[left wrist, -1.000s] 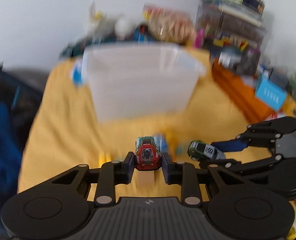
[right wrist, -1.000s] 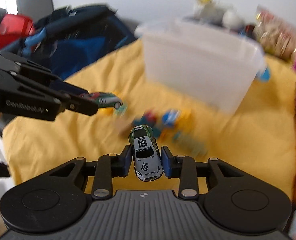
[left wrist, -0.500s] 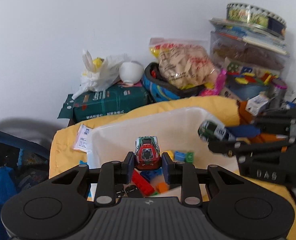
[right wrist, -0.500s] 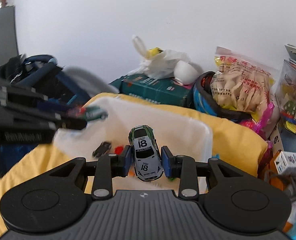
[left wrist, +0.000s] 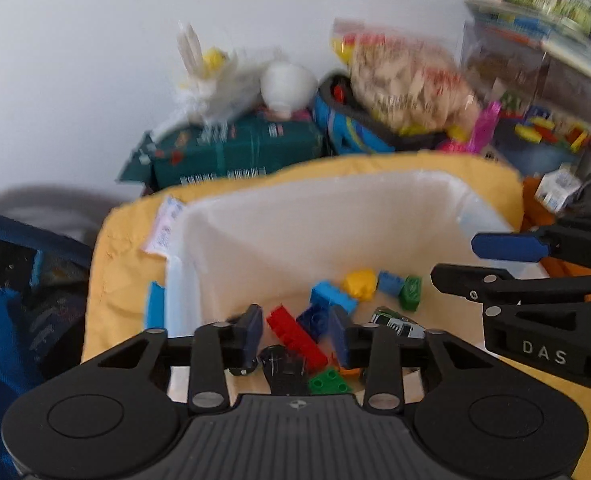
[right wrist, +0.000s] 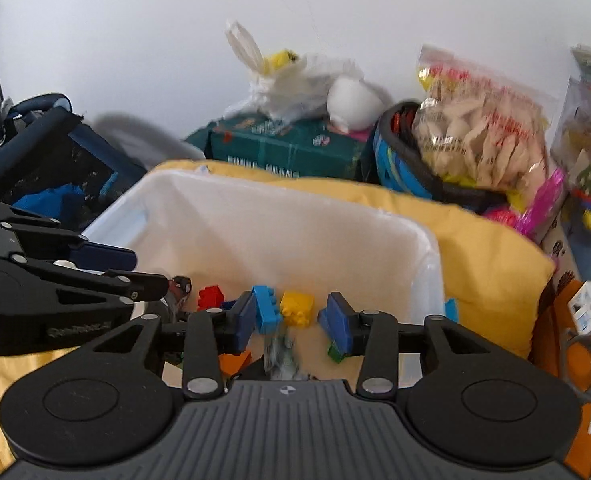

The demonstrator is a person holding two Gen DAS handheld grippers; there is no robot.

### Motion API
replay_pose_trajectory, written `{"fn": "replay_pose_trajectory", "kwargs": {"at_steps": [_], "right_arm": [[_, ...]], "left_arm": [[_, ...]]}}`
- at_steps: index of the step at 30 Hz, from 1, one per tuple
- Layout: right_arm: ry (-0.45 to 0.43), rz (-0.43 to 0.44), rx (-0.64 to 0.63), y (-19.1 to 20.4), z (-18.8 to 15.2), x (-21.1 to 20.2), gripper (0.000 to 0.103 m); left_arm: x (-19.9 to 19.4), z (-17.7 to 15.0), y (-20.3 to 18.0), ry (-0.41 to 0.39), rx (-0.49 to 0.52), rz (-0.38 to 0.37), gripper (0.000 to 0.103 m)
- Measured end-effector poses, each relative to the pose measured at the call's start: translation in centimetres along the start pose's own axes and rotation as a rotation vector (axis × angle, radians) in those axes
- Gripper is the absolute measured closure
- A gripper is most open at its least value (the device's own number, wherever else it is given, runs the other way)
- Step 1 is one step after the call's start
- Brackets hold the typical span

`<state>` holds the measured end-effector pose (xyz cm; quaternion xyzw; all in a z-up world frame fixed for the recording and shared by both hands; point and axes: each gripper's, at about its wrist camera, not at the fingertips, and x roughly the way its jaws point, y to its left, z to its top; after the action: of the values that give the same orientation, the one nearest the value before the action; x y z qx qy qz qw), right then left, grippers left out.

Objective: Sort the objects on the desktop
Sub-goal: 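Open both tools over the white bin to drop the two cars, then grasp a wooden cube with the left tool while the right tool grasps another wooden cube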

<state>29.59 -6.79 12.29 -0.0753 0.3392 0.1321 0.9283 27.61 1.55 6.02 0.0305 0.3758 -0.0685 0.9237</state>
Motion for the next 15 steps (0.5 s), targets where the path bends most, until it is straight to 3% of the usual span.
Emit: {"fn": "replay_pose_trajectory", "kwargs": {"at_steps": [2, 5, 7, 11, 15], "right_arm": [[-0.031, 0.015, 0.004, -0.2, -0.1, -1.2, 0.059], [-0.068, 0.042, 0.013, -0.3, -1.0, -3.6, 0.059], [-0.086, 0.089, 0.029, -0.3, -2.2, -5.4, 0.059], [-0.05, 0.13, 0.007, 0.5, -6.1, -7.7, 0.059], [0.047, 0.148, 0.0, 1.2, -11.4, -8.8, 0.059]], "left_arm": [[-2.1, -0.6, -0.1, -0.062, 0.015, 0.016, 0.056], [-5.8, -2.5, -0.5, -0.159, 0.041, 0.043, 0.037], [-7.4, -4.3, -0.6, -0.19, 0.059, 0.041, 0.033], [-9.1, -9.1, -0.3, -0.142, 0.023, 0.0, 0.033], [-9.5, -14.9, -1.3, -0.047, -0.028, -0.016, 0.033]]}}
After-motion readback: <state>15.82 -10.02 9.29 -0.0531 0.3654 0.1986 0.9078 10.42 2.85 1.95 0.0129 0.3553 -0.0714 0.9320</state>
